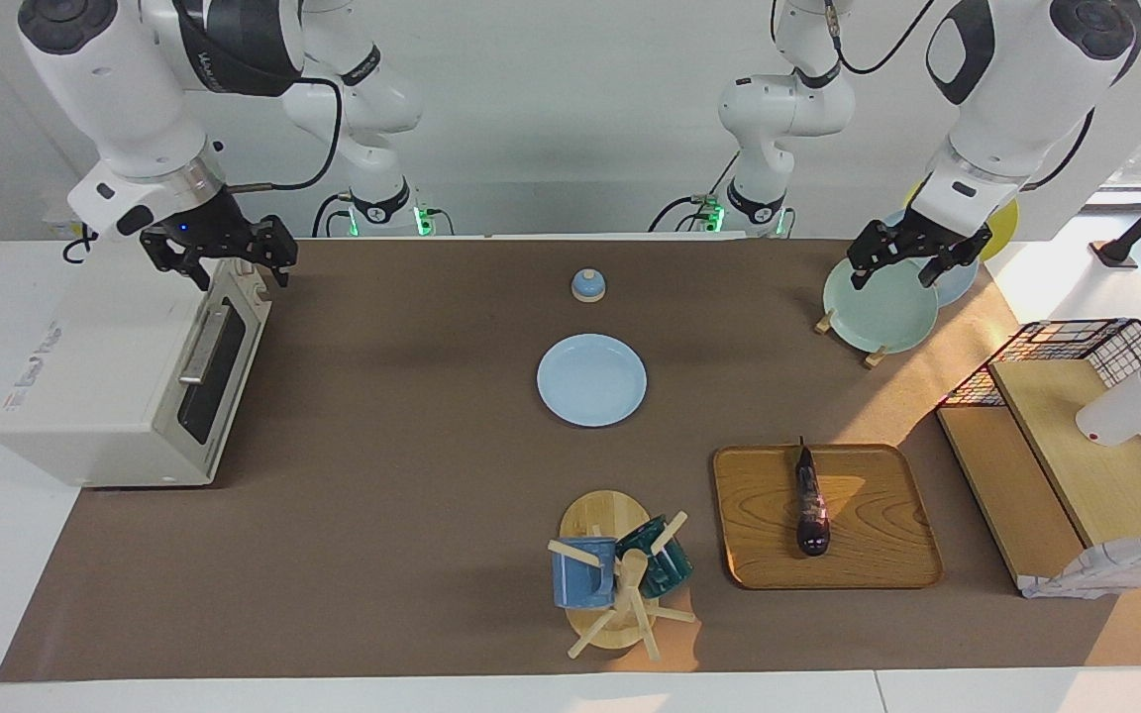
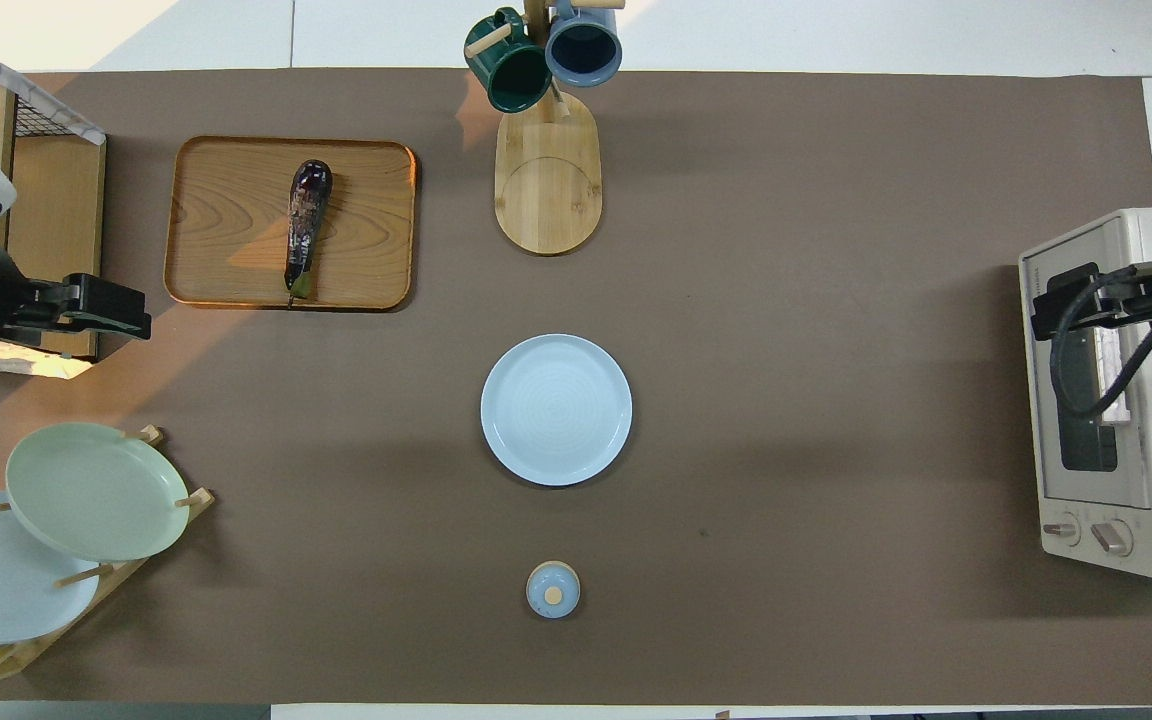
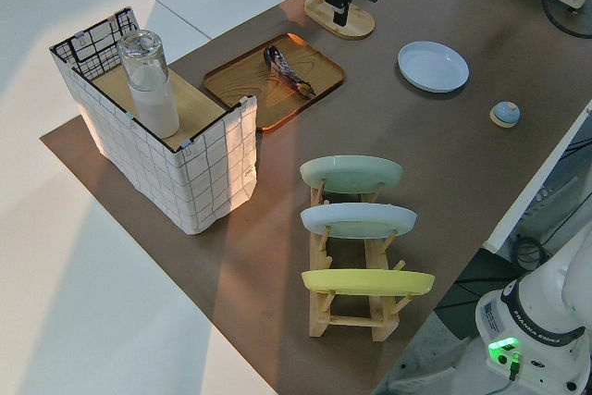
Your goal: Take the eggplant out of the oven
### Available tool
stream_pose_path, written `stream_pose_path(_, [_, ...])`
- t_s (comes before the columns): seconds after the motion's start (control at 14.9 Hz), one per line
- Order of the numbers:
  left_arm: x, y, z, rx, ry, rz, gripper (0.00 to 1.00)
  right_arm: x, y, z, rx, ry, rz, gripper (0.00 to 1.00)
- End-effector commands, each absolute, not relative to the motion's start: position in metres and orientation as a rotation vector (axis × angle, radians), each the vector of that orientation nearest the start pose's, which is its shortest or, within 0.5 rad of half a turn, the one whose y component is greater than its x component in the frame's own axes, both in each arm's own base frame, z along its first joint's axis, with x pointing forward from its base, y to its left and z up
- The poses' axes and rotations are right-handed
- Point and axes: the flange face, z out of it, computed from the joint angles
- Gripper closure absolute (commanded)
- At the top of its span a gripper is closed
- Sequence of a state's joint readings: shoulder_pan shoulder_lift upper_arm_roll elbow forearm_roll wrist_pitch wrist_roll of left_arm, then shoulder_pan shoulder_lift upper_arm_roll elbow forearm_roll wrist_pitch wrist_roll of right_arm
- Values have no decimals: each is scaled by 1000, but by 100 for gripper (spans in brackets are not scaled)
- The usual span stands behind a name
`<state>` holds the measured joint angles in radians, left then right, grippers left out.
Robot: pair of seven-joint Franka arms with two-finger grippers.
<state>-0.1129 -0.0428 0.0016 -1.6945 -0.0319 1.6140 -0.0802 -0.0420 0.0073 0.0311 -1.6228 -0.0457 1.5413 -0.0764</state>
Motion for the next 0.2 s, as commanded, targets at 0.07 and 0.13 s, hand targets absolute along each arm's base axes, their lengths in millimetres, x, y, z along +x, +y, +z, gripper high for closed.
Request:
stream_pose_path(0.07, [539, -62, 595, -3181, 54, 57, 0, 550, -12, 598, -3159, -81, 113, 0])
stream_pose_path(0.13, [539, -62, 594, -3181, 57, 55, 0, 550, -12, 598, -3158, -83, 113, 0])
